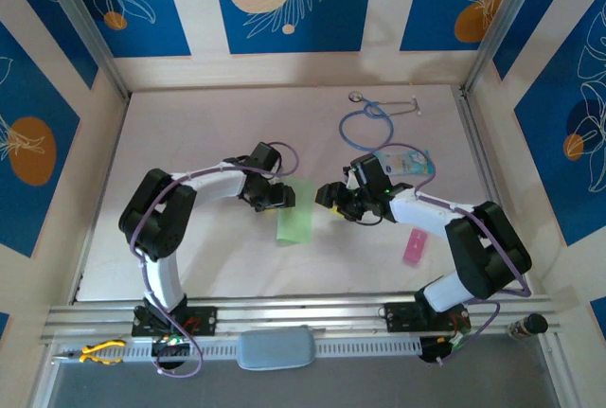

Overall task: Fold a paper plane with a square sheet of paper (pick it up from the middle)
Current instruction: First fold the square sheet of paper in half at the center of the table.

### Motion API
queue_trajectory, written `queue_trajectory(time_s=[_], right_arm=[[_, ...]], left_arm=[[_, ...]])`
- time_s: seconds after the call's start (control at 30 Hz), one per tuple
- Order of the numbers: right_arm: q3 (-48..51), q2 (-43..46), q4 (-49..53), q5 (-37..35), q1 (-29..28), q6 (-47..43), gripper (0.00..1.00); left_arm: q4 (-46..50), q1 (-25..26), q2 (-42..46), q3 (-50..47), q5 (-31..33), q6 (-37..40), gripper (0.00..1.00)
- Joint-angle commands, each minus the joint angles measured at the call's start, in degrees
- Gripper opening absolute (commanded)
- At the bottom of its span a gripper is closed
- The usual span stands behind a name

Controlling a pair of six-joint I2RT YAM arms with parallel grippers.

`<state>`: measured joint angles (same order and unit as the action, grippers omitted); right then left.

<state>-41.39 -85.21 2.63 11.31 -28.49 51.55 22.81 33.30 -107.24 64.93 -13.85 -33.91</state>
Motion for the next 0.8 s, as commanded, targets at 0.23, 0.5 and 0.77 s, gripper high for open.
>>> queue_trajectory(time_s=[0.23,0.5,0.77], right_arm=[[-1.16,-1.01,1.22,0.61,0.28,-1.0,0.62],[-1.33,-1.49,0.88,1.14,0.28,-0.8,0.6],[-1.33,-1.32,1.13,0.89,0.19,-0.82,0.6]], left_arm=[[-1.24,0.97,-6.21,-1.6,4.28,2.69,0.58],[-1.31,0.98,-6.23,-1.21,4.0,3.55,0.58],[-0.66,0.93,-6.83,-0.59,4.62,3.85,0.58]])
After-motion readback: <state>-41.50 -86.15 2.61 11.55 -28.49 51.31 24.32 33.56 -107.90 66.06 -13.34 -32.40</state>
